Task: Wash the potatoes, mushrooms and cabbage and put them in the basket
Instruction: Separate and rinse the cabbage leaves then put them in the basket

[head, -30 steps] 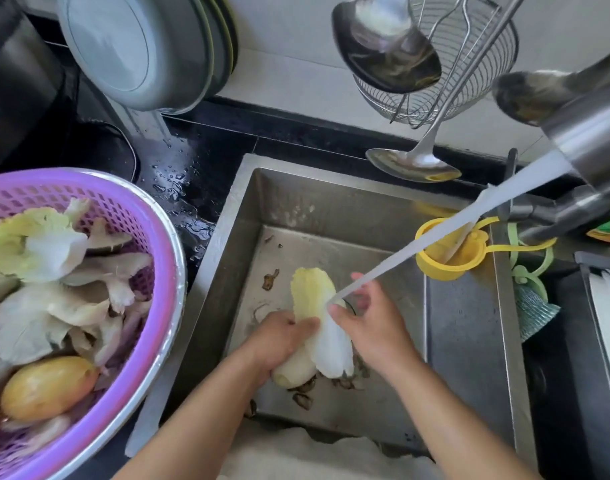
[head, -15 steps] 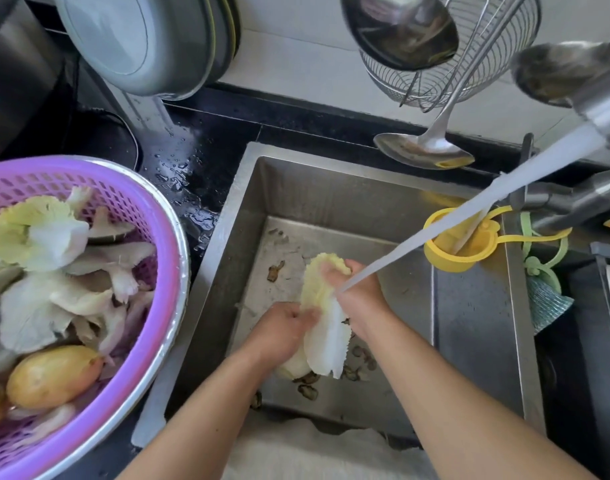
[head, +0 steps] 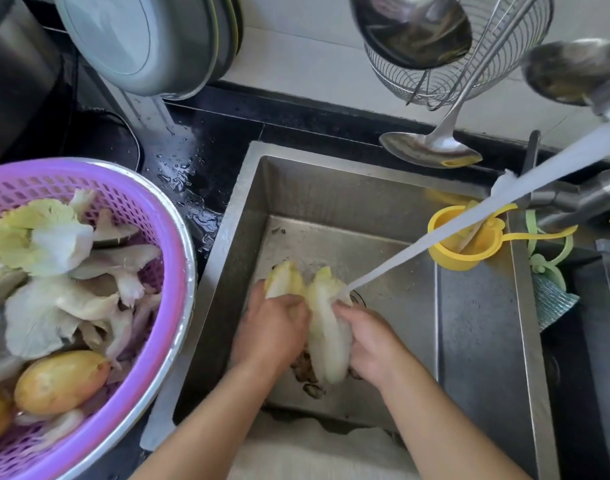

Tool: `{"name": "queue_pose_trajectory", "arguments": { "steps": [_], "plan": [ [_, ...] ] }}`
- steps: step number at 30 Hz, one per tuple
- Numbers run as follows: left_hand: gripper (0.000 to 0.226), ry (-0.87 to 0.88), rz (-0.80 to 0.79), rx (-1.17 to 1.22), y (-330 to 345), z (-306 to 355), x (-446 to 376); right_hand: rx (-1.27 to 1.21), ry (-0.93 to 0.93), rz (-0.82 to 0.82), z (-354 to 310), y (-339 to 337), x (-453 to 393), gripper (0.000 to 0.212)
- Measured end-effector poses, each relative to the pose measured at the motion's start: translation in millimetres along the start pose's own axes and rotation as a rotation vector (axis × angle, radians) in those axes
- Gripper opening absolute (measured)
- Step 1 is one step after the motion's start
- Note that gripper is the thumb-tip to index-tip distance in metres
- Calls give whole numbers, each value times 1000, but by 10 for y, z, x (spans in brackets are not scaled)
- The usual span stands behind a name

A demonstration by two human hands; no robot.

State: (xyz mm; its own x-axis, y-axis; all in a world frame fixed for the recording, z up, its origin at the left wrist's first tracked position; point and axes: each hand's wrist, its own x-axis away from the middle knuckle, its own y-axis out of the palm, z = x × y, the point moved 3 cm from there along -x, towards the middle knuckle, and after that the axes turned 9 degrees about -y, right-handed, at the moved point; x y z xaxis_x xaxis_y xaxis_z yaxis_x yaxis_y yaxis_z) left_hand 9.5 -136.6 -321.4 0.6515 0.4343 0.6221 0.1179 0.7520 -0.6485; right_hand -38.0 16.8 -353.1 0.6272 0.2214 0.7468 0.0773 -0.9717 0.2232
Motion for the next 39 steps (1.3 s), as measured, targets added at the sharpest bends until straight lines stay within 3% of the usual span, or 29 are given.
{"name": "queue_pose_trajectory", "arguments": {
  "steps": [2,4,6,7,10,14,16,20,24,27,30,32,36,39],
  "plan": [
    [25,-61,-55,273,-22,-117,-142,-1,40,-122,73,-111,100,27],
    [34,-171,-134,502,11,-201,-234,0,21,-202,123,-178,119,27],
    [53,-238,-244,582,60,-229,-244,12,-31,-225,125,-185,102,32],
    [56,-232,-287,595,76,-239,-236,28,-53,-240,113,-177,94,34],
    [37,-127,-350,643,99,-237,-214,68,-99,-234,44,-133,91,26],
    [26,-87,-313,706,75,-234,-232,41,-142,-113,13,-117,41,31],
    [22,-97,-311,730,76,-224,-236,-12,-134,-81,-1,-93,49,23],
    [23,-129,-406,818,74,-178,-205,-110,-95,-56,-67,-73,72,15],
    [21,-78,-436,780,113,-62,-178,49,-127,-116,-84,-46,80,18],
    [16,-25,-458,741,189,31,-128,76,-145,-53,-117,-7,72,31],
    [13,-45,-456,750,260,61,-93,223,-147,67,-77,-6,36,42],
    [14,-98,-448,789,280,46,-95,231,-123,54,-49,-32,48,50],
    [18,-177,-450,869,278,13,-133,76,-144,-76,-115,-88,100,25],
    [18,-139,-426,787,288,31,-127,238,-156,52,-142,-4,10,33]
  ]
}}
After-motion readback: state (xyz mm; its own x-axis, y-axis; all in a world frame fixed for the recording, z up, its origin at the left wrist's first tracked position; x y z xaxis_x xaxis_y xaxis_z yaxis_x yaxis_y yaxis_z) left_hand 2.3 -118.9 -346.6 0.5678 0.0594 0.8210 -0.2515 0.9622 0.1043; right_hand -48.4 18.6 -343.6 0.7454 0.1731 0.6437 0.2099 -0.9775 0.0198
